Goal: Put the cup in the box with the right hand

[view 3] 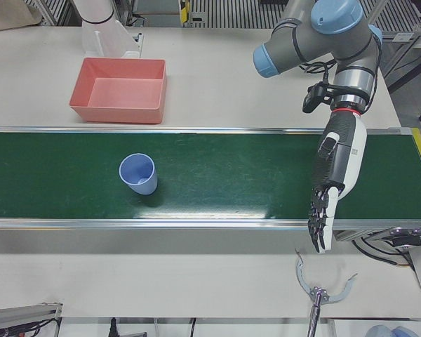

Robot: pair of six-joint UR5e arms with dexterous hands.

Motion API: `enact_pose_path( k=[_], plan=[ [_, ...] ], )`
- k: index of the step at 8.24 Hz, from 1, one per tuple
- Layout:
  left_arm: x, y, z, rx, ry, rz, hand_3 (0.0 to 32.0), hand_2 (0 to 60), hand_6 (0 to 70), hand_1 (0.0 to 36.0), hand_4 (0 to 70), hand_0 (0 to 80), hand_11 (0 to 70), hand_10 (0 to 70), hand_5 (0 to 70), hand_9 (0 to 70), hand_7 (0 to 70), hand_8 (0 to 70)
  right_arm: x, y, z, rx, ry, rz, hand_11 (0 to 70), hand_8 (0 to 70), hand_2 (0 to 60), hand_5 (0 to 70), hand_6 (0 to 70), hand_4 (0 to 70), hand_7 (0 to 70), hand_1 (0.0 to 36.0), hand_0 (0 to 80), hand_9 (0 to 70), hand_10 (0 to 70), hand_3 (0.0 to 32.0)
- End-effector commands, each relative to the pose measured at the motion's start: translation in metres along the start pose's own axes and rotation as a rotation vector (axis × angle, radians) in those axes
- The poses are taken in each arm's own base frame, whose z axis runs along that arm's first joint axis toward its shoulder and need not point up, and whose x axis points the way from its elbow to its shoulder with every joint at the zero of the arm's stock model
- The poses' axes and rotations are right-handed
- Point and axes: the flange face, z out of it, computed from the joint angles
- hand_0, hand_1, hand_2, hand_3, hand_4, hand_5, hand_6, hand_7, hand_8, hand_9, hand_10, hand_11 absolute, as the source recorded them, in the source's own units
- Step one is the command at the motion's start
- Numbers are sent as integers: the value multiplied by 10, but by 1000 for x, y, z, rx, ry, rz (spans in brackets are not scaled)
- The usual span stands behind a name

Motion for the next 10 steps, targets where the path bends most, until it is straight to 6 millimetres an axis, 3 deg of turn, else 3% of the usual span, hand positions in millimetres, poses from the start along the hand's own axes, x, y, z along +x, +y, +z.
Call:
enact_pose_path(
  k=[1,10],
  plan=[
    [0,0,0,0,-1,0,0,0,0,0,0,0,0,0,0,0,0,0,1,3,0,-5,1,-9,68,111,0,31,139,258,641,24,463,269,42,0],
    [0,0,0,0,-1,0,0,0,0,0,0,0,0,0,0,0,0,0,21,16,-5,-18,14,-31,65,111,0,30,139,263,640,17,462,269,41,0]
  ],
)
